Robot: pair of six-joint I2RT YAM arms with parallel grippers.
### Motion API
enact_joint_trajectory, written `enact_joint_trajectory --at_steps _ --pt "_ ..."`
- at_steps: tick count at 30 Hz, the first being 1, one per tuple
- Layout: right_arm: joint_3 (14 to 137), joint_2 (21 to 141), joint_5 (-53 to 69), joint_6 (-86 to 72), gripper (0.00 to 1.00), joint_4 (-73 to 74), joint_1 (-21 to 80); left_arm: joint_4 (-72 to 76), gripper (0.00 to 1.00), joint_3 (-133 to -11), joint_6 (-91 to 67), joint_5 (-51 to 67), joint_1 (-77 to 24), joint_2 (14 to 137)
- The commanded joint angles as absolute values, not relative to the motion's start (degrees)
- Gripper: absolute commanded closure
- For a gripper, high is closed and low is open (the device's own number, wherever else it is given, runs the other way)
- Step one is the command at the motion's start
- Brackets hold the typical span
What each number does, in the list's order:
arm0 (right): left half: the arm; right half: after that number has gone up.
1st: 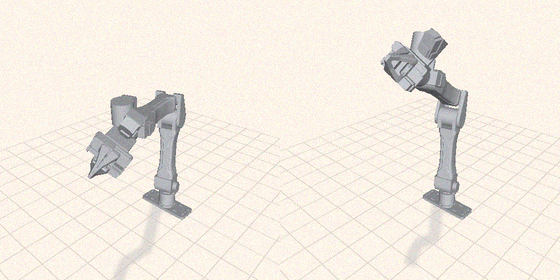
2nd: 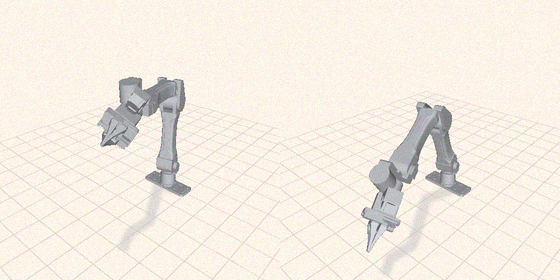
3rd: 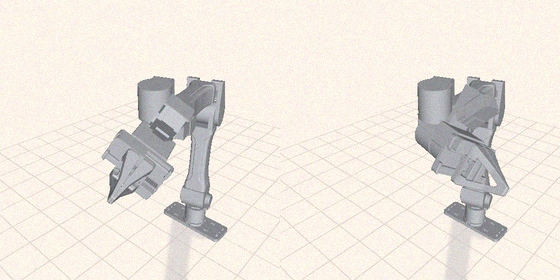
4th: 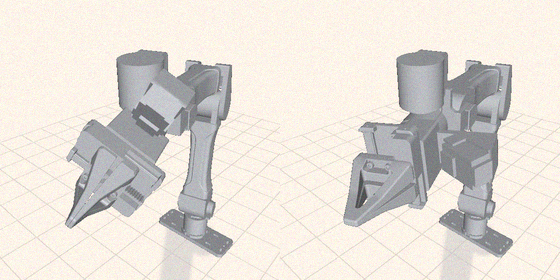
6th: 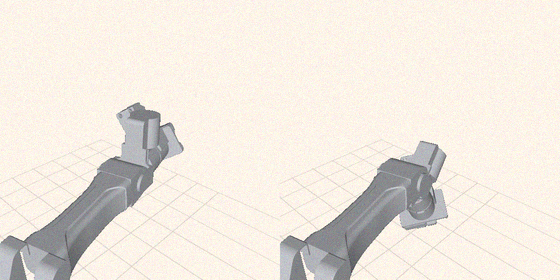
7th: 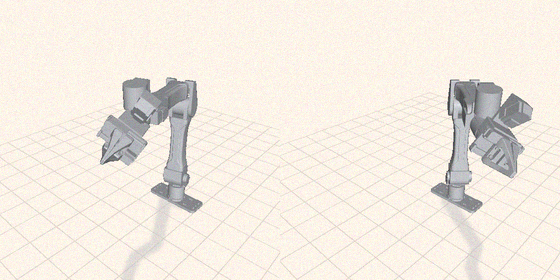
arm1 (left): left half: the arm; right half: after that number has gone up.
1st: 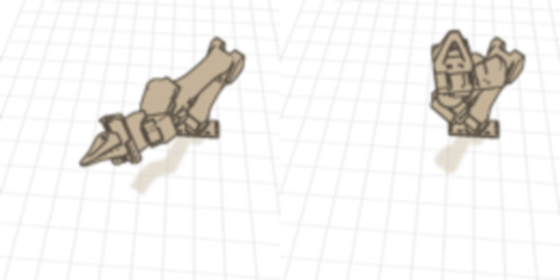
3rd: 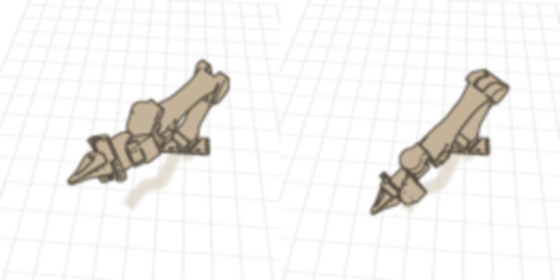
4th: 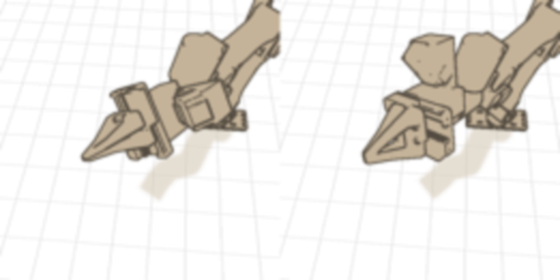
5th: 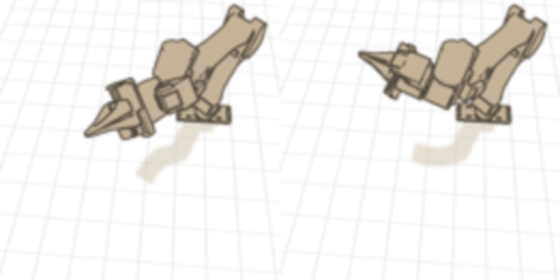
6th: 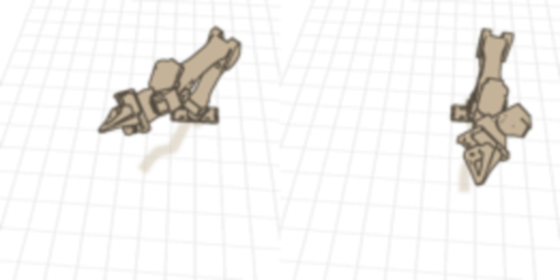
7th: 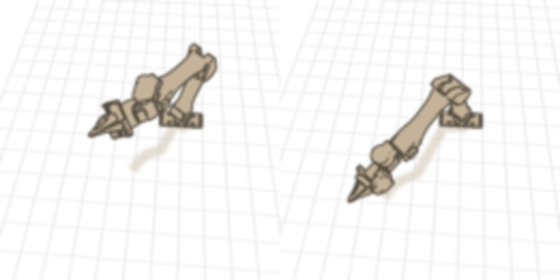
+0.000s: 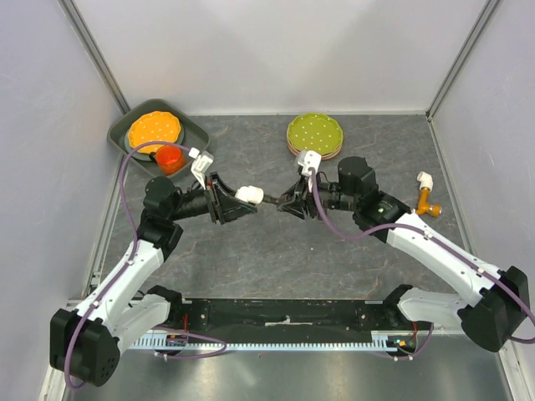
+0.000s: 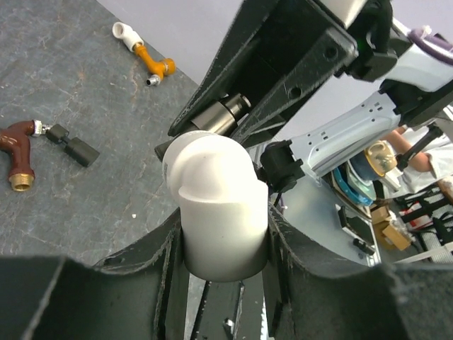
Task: Install the water faucets
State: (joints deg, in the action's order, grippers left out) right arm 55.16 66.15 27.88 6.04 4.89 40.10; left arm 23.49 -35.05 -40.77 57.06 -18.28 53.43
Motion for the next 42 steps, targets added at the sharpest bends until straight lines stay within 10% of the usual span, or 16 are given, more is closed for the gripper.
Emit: enact_joint_trajectory --at_steps 1,17,26,42 --pt "60.90 68.11 38.80 -7.37 0.94 -1.23 29.98 19.52 0.98 -37.97 -32.09 66.09 -20.03 50.19" --pt "63.90 77.70 59.94 -16.70 0.89 -4.22 23.82 11.34 0.98 -39.29 -18.90 73.03 -25.14 45.71" --pt "62.05 71.90 48.98 -13.89 0.25 -3.69 23.73 12.48 0.98 -39.20 -23.28 66.45 -25.31 48.51" --pt "39.75 47.64 24.62 5.52 0.07 -17.04 33.56 23.10 0.98 -35.86 -39.63 56.95 -19.78 54.40"
